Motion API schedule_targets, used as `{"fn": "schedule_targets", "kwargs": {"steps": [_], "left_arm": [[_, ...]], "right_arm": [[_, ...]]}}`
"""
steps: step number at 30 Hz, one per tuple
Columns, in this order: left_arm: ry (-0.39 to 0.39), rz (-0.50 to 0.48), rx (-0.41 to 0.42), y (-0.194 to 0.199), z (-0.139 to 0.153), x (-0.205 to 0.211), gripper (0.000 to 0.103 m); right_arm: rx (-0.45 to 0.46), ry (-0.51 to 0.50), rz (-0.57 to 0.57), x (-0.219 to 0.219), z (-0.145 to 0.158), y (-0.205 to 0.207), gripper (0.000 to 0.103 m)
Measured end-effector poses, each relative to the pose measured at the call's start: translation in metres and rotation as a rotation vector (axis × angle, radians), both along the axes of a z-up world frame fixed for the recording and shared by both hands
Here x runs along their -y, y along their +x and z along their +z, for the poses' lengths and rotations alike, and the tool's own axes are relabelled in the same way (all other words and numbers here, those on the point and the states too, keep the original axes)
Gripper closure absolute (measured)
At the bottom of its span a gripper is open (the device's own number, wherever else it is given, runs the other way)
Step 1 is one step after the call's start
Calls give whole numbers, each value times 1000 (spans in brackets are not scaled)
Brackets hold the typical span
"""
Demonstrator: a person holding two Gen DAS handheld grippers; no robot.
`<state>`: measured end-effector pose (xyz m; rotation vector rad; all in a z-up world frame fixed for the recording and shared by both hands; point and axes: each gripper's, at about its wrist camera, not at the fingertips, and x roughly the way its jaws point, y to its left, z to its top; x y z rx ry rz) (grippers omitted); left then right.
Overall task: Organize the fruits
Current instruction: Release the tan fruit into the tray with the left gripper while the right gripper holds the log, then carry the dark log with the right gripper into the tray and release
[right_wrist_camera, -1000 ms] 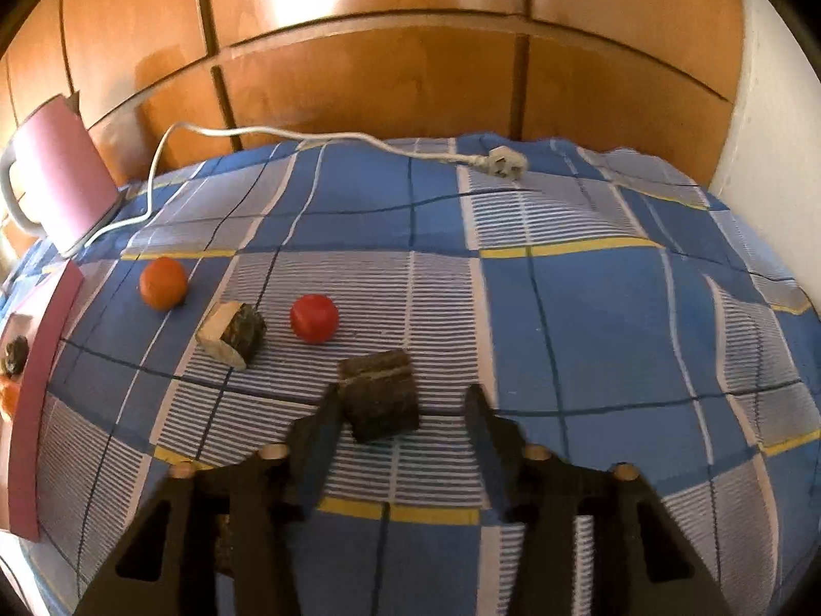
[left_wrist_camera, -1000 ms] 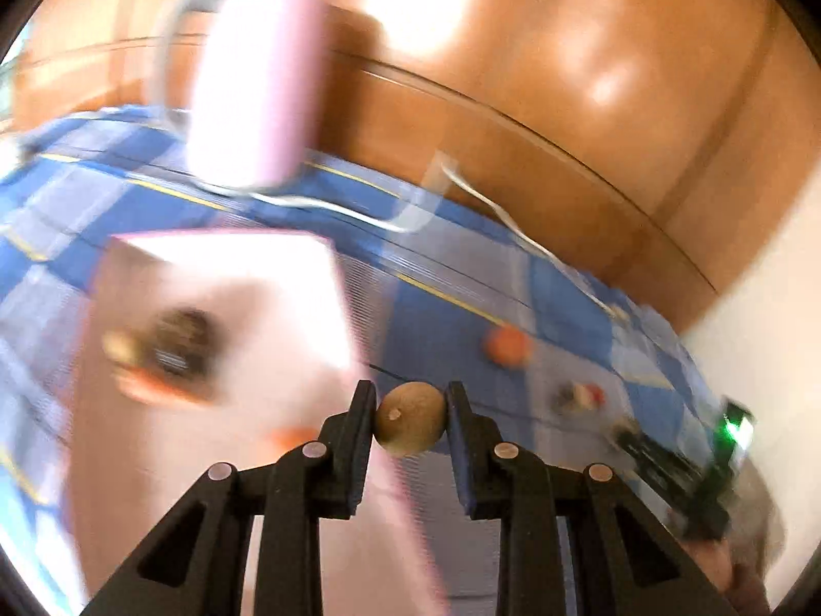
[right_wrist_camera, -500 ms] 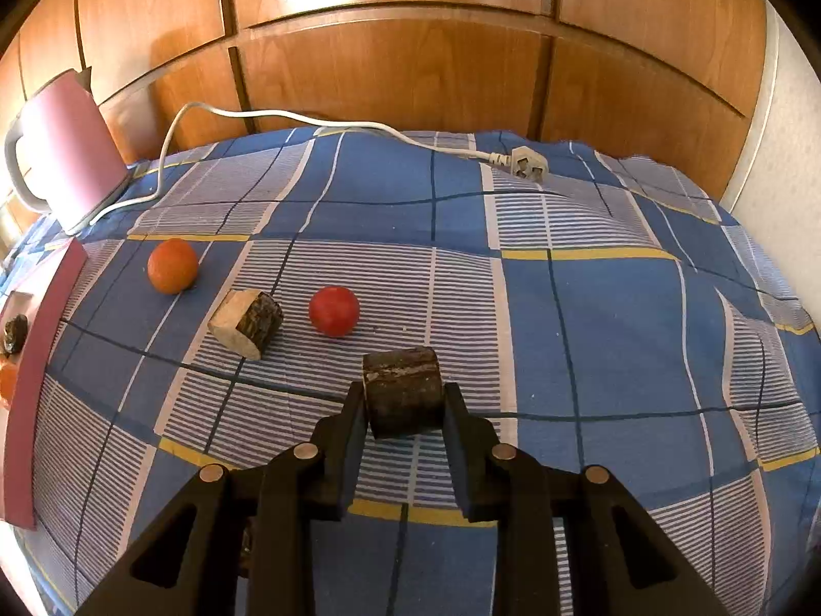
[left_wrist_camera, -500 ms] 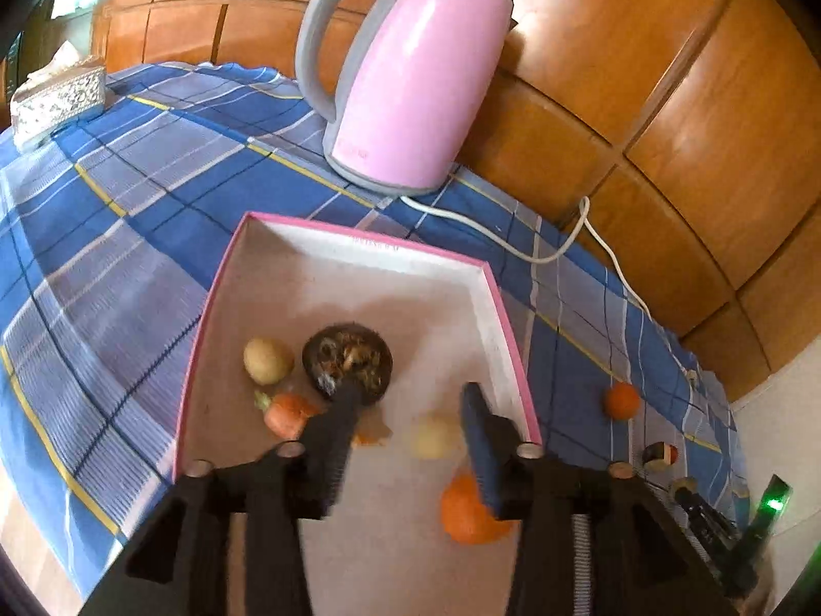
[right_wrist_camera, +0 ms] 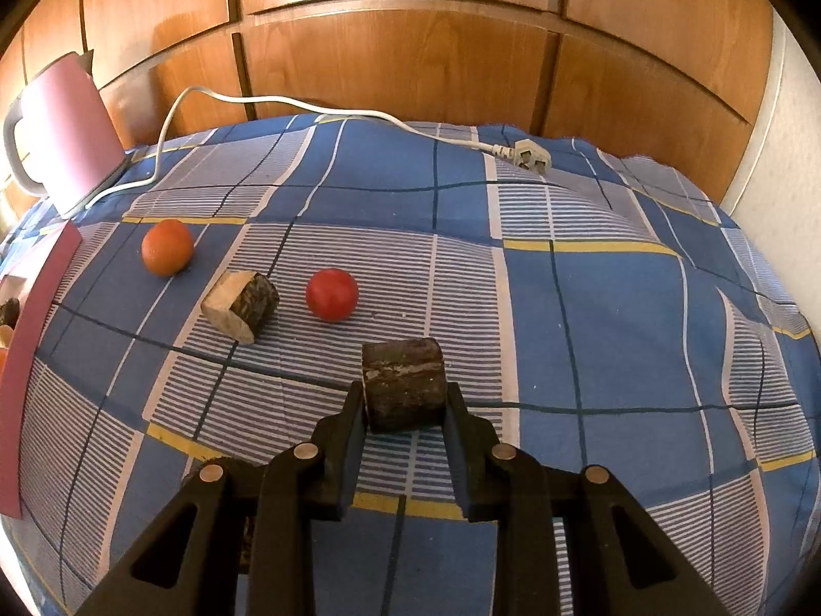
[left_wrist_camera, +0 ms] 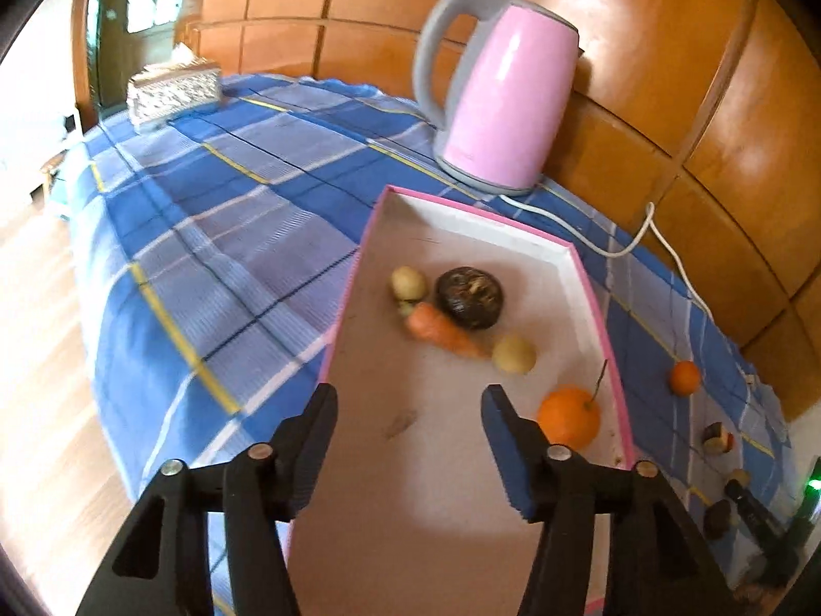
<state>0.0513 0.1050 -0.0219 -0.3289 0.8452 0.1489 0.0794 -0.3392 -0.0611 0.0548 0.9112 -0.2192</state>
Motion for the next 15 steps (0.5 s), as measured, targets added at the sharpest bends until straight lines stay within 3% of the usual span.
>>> {"fn": "schedule_targets", "kwargs": {"steps": [5,15], "left_arm": [[45,29,18,-20,3,-5,31],[73,43,21,-35,2,-9,26]], "right_arm": [[3,4,3,1,0,0,75],[30,65,-16,4,8,-12,76]]}}
